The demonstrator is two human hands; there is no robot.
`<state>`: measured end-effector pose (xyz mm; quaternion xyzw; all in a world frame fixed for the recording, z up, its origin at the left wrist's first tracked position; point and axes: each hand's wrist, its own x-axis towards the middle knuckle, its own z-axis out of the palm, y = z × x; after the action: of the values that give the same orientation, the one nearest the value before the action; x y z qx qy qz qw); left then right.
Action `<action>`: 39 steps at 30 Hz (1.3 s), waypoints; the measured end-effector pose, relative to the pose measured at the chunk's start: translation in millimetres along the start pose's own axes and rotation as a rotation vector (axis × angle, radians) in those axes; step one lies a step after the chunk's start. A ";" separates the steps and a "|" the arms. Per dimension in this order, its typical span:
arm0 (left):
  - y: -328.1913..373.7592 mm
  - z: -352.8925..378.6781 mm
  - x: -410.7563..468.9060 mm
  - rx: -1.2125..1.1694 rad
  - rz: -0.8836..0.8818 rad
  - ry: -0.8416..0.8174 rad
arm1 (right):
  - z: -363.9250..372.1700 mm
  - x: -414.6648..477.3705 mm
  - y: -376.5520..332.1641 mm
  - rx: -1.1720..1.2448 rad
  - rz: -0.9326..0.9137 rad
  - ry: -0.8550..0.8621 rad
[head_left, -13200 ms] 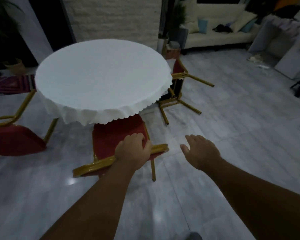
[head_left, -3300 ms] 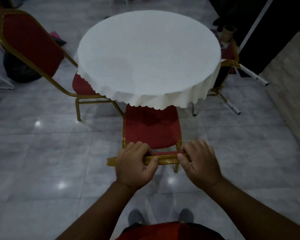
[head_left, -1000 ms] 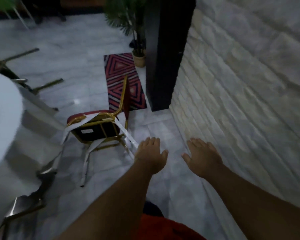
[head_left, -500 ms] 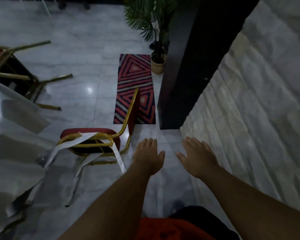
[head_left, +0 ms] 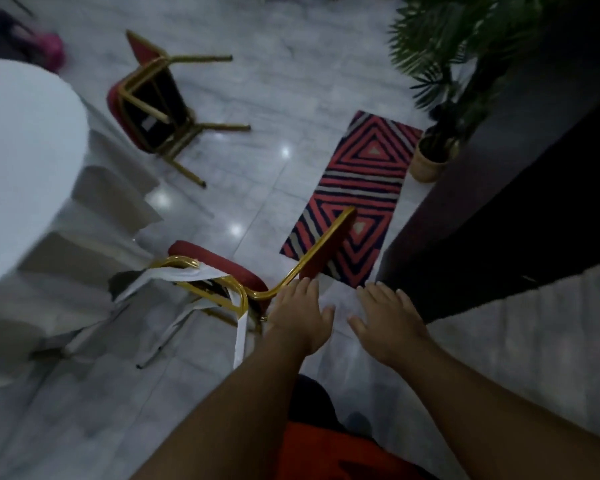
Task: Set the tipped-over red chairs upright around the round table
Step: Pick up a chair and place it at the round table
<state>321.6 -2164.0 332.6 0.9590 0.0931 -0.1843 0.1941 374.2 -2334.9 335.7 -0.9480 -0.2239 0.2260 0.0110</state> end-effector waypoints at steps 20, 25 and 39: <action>-44.6 40.0 324.0 -0.294 -0.234 -0.080 | -32.1 368.9 83.0 -0.113 -0.260 -0.191; -51.2 104.3 413.0 -0.432 -0.414 -0.036 | 46.1 492.4 122.0 -0.257 -0.422 -0.246; -41.4 213.5 494.1 -0.328 -0.547 0.064 | 119.6 607.5 180.9 -0.177 -0.816 -0.346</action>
<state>695.4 -2160.4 -56.9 0.8598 0.3818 -0.1818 0.2864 882.7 -2246.3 -51.0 -0.7276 -0.5964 0.3384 -0.0193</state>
